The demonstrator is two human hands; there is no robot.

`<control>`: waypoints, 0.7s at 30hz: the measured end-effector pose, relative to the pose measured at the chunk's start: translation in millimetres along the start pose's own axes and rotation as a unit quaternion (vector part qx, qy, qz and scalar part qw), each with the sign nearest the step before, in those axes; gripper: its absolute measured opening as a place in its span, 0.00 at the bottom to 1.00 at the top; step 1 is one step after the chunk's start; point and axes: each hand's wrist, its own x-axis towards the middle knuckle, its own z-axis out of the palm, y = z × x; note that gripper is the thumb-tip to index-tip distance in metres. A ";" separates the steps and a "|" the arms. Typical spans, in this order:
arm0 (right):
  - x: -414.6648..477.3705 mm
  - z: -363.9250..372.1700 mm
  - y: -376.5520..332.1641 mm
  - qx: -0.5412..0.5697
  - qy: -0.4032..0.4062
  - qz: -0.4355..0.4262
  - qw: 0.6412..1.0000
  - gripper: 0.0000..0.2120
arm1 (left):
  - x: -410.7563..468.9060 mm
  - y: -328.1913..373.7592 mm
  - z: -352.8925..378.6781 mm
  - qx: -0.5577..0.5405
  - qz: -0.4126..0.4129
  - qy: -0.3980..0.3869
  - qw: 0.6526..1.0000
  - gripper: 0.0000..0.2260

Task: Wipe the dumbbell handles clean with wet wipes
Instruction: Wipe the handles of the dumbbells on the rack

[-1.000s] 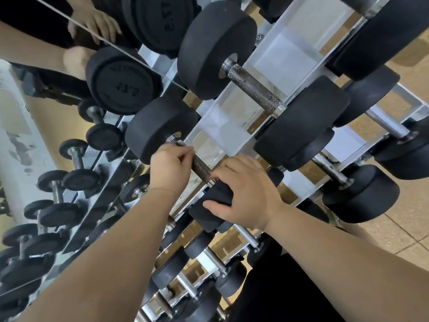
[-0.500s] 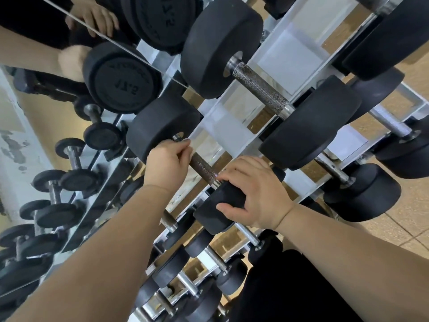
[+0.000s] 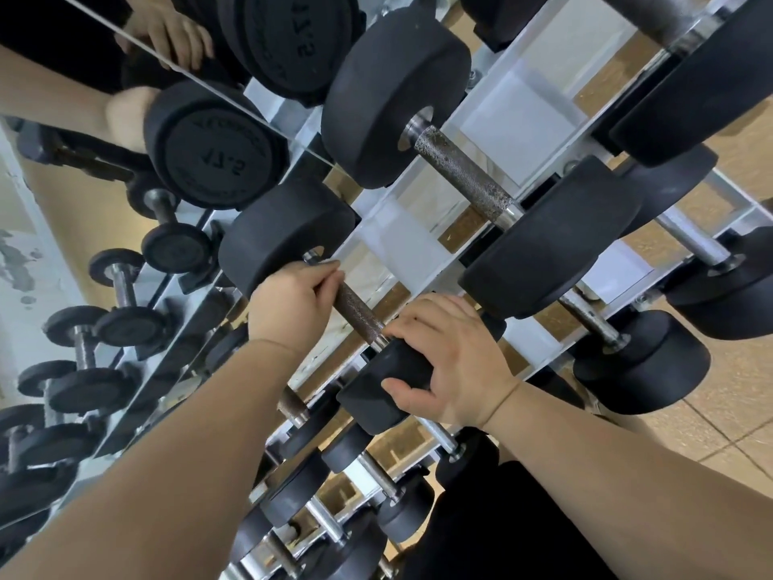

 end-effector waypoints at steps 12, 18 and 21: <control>0.2 -0.1 -2.6 -0.006 -0.002 0.003 1.000 0.22 | -18.9 5.4 0.9 -0.197 -0.116 0.003 0.974 0.10; -0.6 -0.6 -3.3 -0.004 -0.006 0.009 1.000 0.23 | -35.7 29.9 11.5 -0.159 -0.035 -0.102 0.981 0.06; -1.0 -1.4 -3.7 -0.010 -0.009 0.011 1.000 0.23 | -25.9 15.9 7.0 -0.125 0.008 -0.056 0.991 0.06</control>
